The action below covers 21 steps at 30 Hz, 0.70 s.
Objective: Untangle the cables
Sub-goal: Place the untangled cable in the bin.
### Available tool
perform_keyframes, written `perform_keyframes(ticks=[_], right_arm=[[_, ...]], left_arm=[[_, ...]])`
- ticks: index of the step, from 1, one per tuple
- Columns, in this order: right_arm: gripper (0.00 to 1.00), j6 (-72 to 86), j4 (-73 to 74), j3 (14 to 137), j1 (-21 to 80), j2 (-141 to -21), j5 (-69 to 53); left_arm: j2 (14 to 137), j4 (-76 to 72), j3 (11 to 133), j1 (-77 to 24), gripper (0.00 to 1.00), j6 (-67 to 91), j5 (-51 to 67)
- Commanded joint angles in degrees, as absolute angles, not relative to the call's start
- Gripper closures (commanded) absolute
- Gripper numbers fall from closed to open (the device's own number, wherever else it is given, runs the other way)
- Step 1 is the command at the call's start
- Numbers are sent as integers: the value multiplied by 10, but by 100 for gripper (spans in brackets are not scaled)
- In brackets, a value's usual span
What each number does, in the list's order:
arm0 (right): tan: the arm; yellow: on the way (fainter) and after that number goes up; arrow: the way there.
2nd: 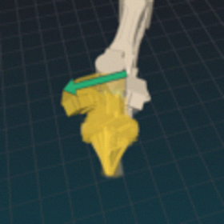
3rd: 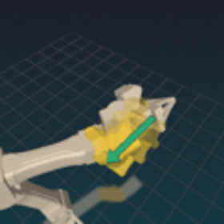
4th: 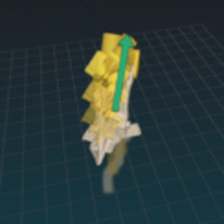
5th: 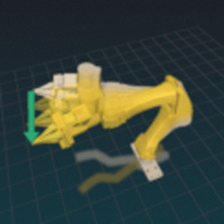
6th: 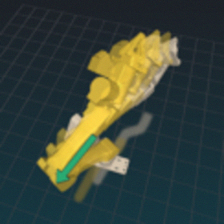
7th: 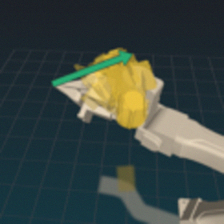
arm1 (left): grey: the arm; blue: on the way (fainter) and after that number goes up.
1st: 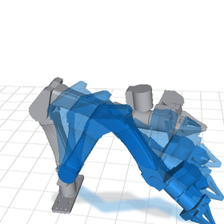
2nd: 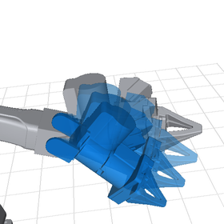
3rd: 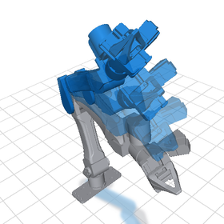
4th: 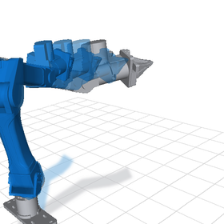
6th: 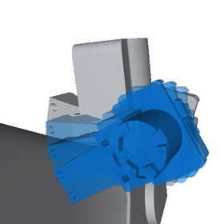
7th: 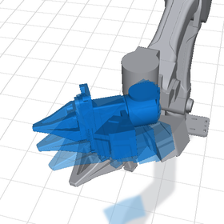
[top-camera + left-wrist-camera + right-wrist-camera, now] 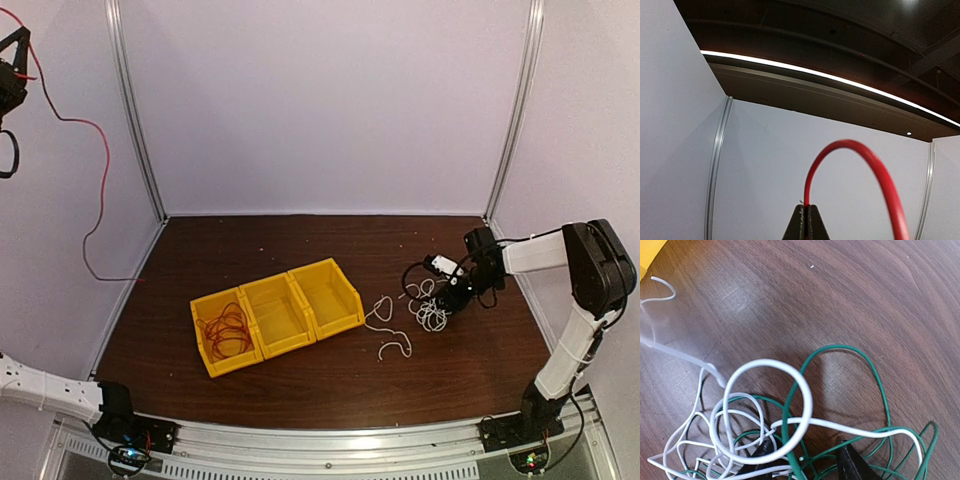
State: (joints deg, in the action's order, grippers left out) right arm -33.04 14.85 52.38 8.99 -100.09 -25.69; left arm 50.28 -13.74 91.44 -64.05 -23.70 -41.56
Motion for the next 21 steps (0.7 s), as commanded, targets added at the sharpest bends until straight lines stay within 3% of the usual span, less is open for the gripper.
perform_keyframes(ticks=[1,11,21], right_arm=[[54,-335,180,544,86,-973,-283],[37,-351,333,620,92,-857,-379],[28,-314,348,613,103,-749,-398]], left_arm=[[535,-104,908,-638,100,-252,-438],[602,83,994,-638,100,-196,-532],[600,200,961,-638,100,-109,-586]])
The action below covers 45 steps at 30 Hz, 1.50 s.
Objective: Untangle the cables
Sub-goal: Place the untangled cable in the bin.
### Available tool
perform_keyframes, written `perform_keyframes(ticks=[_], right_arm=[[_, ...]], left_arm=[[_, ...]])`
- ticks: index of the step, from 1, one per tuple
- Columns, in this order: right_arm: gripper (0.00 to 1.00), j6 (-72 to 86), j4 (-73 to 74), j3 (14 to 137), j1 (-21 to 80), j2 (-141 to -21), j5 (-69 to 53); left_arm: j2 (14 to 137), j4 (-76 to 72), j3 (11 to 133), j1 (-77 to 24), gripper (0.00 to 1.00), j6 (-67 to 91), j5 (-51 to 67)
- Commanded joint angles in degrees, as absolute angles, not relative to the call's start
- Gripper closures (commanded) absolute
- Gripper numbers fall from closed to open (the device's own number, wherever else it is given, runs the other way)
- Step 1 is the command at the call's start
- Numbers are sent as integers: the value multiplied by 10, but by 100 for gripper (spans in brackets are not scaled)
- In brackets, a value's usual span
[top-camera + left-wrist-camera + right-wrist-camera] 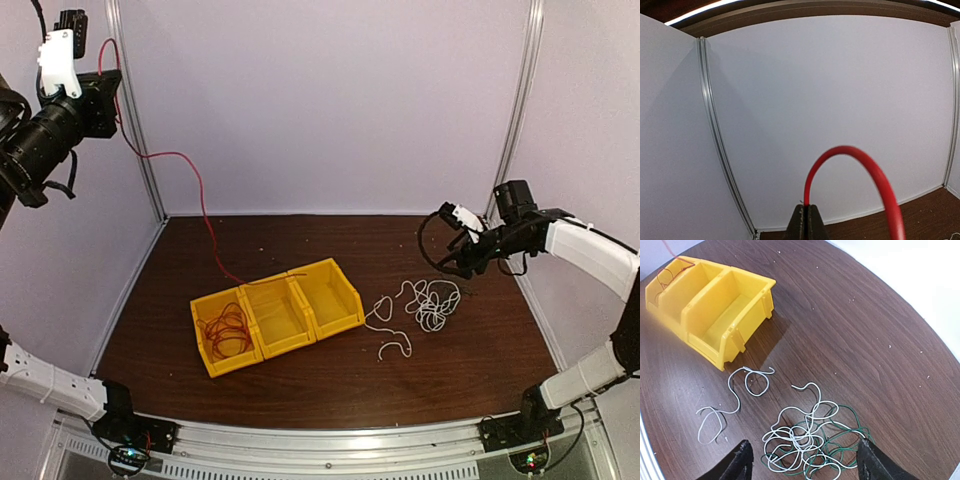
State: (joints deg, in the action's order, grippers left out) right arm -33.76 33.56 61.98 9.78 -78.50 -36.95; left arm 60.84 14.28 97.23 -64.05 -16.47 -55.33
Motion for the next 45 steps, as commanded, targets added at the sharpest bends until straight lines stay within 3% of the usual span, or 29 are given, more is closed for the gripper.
perform_keyframes(ticks=[1,10,20,32,45], right_arm=[[27,-310,343,607,106,-741,-404],[25,-293,272,547,109,-688,-403],[24,-292,241,505,109,-677,-412],[24,-303,235,482,109,-682,-413],[23,-314,236,473,109,-696,-419]], left_arm=[[604,213,958,-638,100,-102,-593],[664,386,992,-613,100,42,-546],[669,421,1028,-562,100,63,-476],[639,300,764,-480,100,135,-281],[605,255,592,-437,100,220,-281]])
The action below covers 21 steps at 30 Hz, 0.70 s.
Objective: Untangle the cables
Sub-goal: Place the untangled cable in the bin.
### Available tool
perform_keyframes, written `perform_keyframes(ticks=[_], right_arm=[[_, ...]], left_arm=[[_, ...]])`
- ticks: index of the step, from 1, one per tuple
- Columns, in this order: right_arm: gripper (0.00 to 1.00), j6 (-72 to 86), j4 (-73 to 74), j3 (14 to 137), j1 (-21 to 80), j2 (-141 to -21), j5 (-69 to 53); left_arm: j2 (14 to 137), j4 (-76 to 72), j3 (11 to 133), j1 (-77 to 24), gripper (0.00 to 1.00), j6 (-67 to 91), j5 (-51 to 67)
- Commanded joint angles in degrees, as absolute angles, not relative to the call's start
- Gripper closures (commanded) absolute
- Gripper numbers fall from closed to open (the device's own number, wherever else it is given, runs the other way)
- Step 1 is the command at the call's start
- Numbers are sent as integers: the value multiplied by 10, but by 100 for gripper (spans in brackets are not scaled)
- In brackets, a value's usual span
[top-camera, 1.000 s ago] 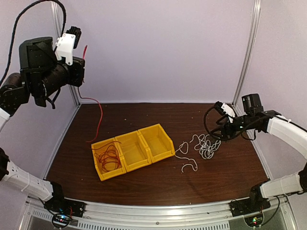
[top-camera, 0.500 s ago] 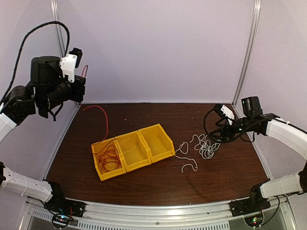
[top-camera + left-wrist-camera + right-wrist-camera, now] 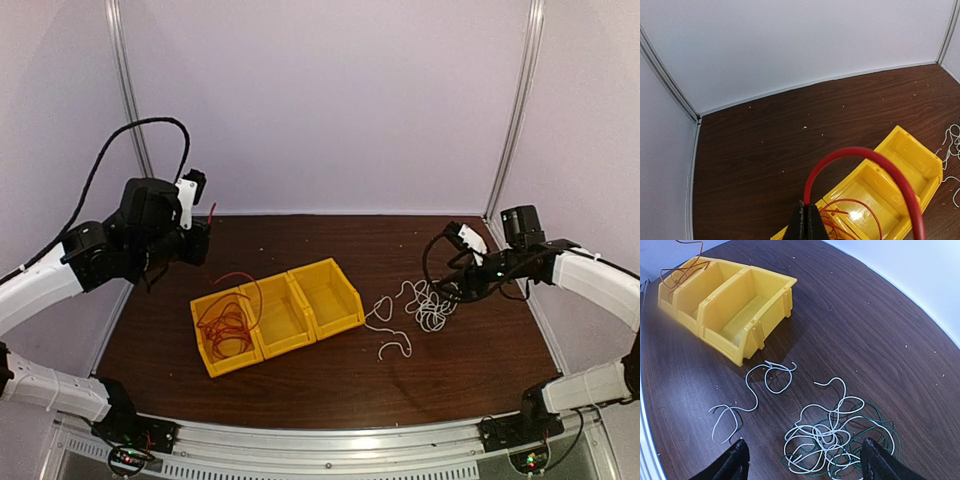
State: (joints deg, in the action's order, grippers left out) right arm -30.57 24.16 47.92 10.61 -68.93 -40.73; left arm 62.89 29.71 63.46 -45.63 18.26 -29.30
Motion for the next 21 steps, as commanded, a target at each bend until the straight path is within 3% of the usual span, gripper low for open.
perform_keyframes(ticks=[1,14,21], right_arm=[[23,-314,236,475,109,-699,-420],[23,-323,246,476,109,-707,-425],[23,-330,250,478,109,-720,-423]], left_arm=[[603,259,580,-436,100,221,-282],[594,432,598,-426,100,252,-326],[591,444,585,-426,100,266,-305]])
